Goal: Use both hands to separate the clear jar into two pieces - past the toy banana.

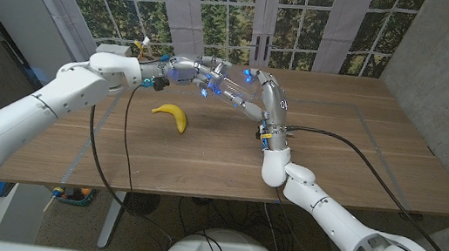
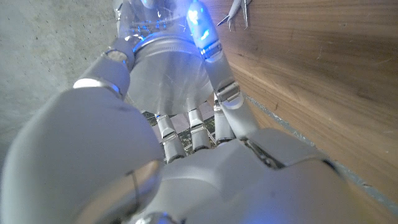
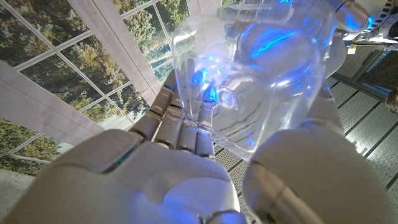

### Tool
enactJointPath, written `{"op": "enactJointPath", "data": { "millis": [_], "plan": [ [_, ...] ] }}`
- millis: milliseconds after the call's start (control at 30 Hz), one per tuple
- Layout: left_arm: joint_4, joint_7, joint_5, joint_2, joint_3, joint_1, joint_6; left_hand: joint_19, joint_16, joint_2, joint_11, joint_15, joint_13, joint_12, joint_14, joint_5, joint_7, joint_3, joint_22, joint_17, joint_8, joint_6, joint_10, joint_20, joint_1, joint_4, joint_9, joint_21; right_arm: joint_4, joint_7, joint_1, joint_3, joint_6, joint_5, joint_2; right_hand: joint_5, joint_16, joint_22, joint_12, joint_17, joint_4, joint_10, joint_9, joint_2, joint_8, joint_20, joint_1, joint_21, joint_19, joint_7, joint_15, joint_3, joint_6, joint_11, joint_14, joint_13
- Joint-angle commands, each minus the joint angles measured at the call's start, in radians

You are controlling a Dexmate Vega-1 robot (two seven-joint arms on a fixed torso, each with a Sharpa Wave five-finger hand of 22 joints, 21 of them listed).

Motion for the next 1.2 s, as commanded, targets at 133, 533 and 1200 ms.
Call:
{"op": "enactJointPath", "data": {
  "millis": [133, 533, 1200],
  "plan": [
    [-0.017, 0.138, -0.252, 0.000, -0.006, -0.056, 0.534, 0.041, 0.013, 0.269, 0.113, -0.501, -0.014, -0.018, 0.515, 0.009, 0.422, 0.127, -0.002, 0.004, -0.028, 0.463, 0.757, 0.027, -0.251, 0.214, 0.052, 0.022, 0.012, 0.000, -0.007, 0.031, 0.020, -0.043, 0.014, 0.001, -0.006, 0.000, 0.004, 0.006, 0.079, 0.200, 0.165, 0.309, 0.074, -0.056, 0.197, 0.011, -0.011, -0.151, -0.142, 0.089, 0.159, -0.198, 0.004, 0.000],
    [0.048, 0.062, -0.285, -0.016, 0.036, -0.121, 0.626, 0.054, 0.094, 0.236, 0.141, -0.485, -0.027, -0.119, 0.517, 0.089, 0.422, 0.234, -0.006, -0.003, -0.112, 0.491, 0.815, 0.032, -0.703, 0.365, 0.099, 0.023, 0.012, 0.000, -0.016, 0.052, 0.026, -0.058, 0.024, 0.001, -0.009, -0.001, 0.003, 0.009, 0.078, 0.200, 0.163, 0.310, 0.074, -0.058, 0.195, 0.020, -0.015, -0.151, -0.142, 0.091, 0.160, -0.198, 0.004, 0.002],
    [-0.139, 0.271, -0.046, 0.043, -0.079, 0.102, 0.202, -0.028, 0.192, 0.049, 0.127, -0.445, 0.002, -0.241, 0.491, 0.210, 0.421, 0.029, 0.080, -0.001, -0.287, 0.358, 0.699, 0.020, -0.986, 0.359, 0.052, 0.107, 0.008, 0.000, -0.012, 0.046, 0.017, -0.049, 0.022, 0.000, -0.013, -0.003, 0.003, 0.011, 0.076, 0.199, 0.165, 0.311, 0.075, -0.060, 0.194, 0.034, -0.022, -0.151, -0.142, 0.094, 0.157, -0.199, 0.003, 0.007]
  ]
}}
